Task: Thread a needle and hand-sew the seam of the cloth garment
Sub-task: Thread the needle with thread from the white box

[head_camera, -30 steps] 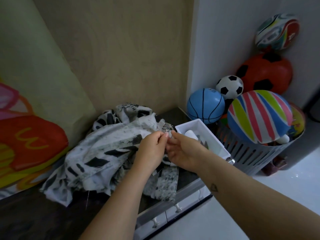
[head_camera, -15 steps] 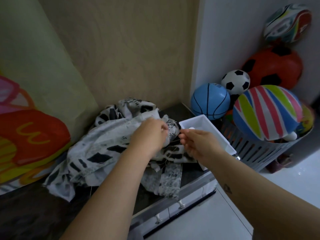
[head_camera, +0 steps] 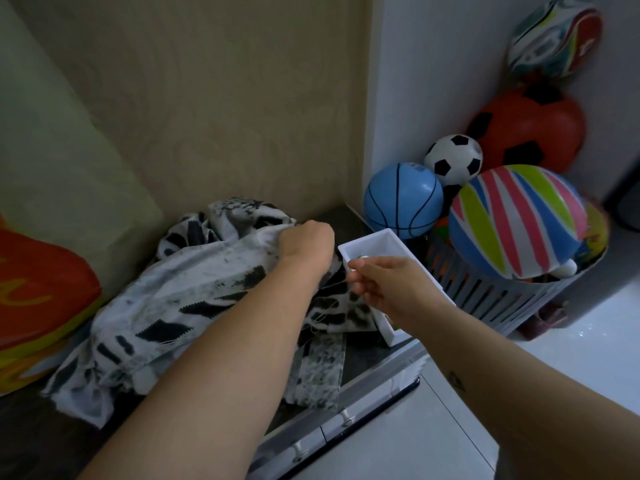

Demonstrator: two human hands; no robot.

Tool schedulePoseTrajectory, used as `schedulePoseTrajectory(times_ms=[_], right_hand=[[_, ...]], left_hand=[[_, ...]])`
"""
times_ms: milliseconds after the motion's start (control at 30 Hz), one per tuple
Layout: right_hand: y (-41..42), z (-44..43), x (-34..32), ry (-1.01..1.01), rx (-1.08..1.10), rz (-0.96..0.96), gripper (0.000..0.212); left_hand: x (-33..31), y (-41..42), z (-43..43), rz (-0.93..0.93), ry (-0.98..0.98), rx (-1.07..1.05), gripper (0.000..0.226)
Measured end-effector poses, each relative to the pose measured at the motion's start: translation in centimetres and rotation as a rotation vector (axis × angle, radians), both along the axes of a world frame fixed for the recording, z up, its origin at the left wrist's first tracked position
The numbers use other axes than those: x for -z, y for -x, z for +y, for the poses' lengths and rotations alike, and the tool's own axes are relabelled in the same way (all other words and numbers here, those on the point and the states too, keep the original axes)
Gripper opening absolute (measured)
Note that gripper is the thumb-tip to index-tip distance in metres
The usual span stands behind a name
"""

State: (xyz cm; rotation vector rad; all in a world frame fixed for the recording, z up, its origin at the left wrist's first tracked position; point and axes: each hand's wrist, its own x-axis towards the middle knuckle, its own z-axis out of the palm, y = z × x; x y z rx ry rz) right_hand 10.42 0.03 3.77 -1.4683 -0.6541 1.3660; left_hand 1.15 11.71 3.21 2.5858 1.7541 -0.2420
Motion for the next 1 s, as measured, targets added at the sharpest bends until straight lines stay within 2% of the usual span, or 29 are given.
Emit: schedulePoseTrajectory(times_ms=[67, 200, 400, 500, 667, 800, 1000], right_hand=[[-0.1, 0.0, 0.0, -0.004, -0.001, -0.026, 0.015], [-0.1, -0.3, -0.3, -0.022, -0.009, -0.109, 0.015], [0.3, -1.0, -1.6, -0.112, -0.05, -0.384, 0.017], [0.7, -1.7, -2.4, -0.158, -0.056, -0.448, 0.017], [0.8, -2.6, -2.9, -0.175, -0.058, -0.473, 0.016], [0.5, -2.6, -2.7, -0.161, -0.058, -0.479, 0.017], [-0.2, -1.4, -1.9, -0.138, -0.084, -0.514, 0.016]], left_hand=[[0.0, 0.1, 0.2, -0.081, 0.017, -0.012, 0.019], [-1.0, 0.7, 0.1, -0.268, 0.171, -0.083, 0.019], [-1.9, 2.9, -2.6, -0.803, 0.181, -0.169, 0.018], [-2.1, 3.7, -3.9, -0.93, 0.224, -0.211, 0.017], [-2.3, 4.1, -4.2, -0.813, 0.071, -0.182, 0.017], [-2.0, 3.4, -3.4, -0.703, 0.047, -0.17, 0.015], [-0.6, 2.5, -0.8, -0.151, -0.007, -0.132, 0.023]])
